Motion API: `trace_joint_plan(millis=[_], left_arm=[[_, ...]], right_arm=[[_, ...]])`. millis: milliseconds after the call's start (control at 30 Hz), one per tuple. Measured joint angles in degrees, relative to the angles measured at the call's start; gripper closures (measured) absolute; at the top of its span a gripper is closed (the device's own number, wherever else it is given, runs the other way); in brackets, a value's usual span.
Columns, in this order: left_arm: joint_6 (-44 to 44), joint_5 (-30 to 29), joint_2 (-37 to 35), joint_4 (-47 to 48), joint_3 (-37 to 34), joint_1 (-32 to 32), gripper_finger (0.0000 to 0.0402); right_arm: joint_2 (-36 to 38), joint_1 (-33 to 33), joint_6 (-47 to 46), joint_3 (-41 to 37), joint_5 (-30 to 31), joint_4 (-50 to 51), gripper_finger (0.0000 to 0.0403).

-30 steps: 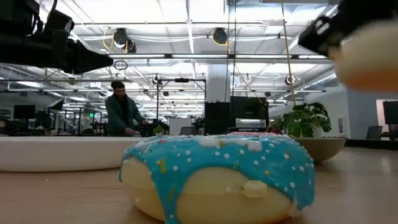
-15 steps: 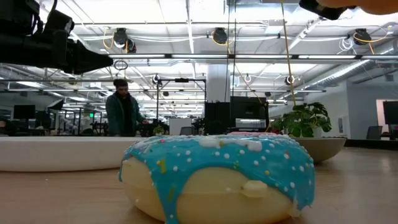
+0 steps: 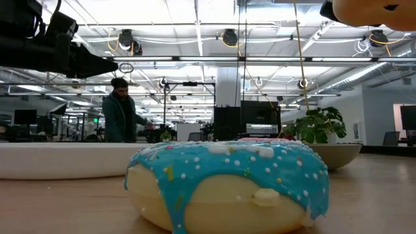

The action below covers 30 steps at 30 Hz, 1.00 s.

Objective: Pick & Place donuts
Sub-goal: Put the large black donut on the gray plate

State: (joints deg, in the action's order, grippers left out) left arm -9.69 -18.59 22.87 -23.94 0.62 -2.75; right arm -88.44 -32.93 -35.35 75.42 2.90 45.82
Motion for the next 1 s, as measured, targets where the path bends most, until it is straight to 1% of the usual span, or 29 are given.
trace_joint_plan(millis=[133, 267, 400, 533, 800, 900, 1000], left_arm=[[0.22, 0.0, 0.0, 0.71, 0.0, 0.0, 0.035], [0.79, 0.0, 0.0, 0.06, 0.0, -0.02, 0.035], [0.59, 0.0, 0.0, -0.09, 0.0, -0.02, 0.035], [0.27, 0.0, 0.0, -0.07, 0.0, -0.02, 0.035], [-0.98, 0.0, 0.0, -0.05, 0.0, -0.02, 0.035], [-1.04, 0.0, 0.0, -0.05, 0.0, -0.02, 0.035], [-1.11, 0.0, 0.0, -0.05, 0.0, -0.02, 0.035]], right_arm=[[0.02, 0.87, 0.13, 0.0, -0.04, -0.1, 0.0391], [0.02, 4.48, -1.67, 0.02, -0.03, -0.09, 0.039], [0.02, 8.06, 0.26, 0.02, -0.15, -0.07, 0.039], [0.02, 12.06, 2.61, 0.02, -4.26, -0.08, 0.039], [0.02, 18.94, 5.85, 0.07, -9.06, 1.26, 0.039], [0.02, 20.42, 6.52, 0.07, -8.94, 1.2, 0.039], [0.02, 20.96, 8.21, 0.07, -7.33, 1.21, 0.039]])
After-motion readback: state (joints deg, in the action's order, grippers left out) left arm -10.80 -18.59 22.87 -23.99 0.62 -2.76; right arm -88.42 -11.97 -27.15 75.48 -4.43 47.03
